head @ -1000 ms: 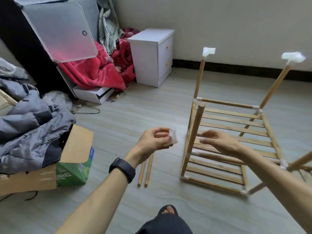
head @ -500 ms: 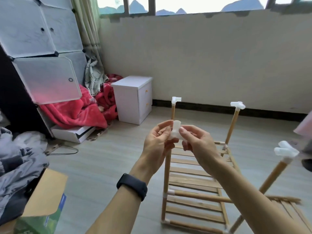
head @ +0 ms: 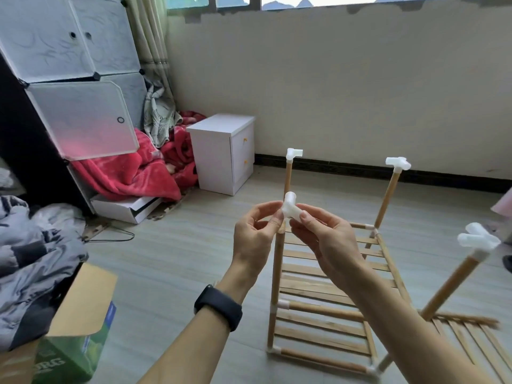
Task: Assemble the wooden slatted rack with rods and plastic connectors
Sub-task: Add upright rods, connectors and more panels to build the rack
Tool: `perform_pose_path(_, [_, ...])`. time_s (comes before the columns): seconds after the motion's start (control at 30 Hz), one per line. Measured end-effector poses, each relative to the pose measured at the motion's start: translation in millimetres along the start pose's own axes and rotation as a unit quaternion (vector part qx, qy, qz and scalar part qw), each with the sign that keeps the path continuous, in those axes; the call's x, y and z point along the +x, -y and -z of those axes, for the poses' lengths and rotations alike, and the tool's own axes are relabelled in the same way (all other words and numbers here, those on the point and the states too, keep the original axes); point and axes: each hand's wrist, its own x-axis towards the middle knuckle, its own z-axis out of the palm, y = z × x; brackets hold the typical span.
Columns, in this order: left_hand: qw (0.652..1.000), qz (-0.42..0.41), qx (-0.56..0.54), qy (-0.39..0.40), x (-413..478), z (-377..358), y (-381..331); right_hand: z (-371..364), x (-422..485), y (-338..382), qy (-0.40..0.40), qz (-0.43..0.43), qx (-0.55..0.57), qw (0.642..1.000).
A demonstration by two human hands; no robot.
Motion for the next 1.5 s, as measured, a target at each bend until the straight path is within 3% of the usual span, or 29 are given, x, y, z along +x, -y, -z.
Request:
perform_pose_path(0.1, [1.000,-0.020,0.014,-0.002,-0.4,-1.0,1.9,0.3,-2.3,-4.3,0.018,-0.017,0.022,0.999])
perform_pose_path(0.43, [0.995,0.031,-0.092,0.008,4.0,2.6,4.3,-6.5,-5.3,-17.9,0.022,0.042,-0.095,0.994])
perform_pose_path(0.83, [0.994,0.037,-0.028,0.101,5.5,6.4,-0.2,-8.0,-5.1,-38.0,0.027,0.158,-0.220,0.962])
perform_pose_path(1.5, [0.982,0.112,-0.050,0.141,6.0,4.7,15.3,0.2,-7.9,-30.8,-0.019,0.140,-0.216,0.966])
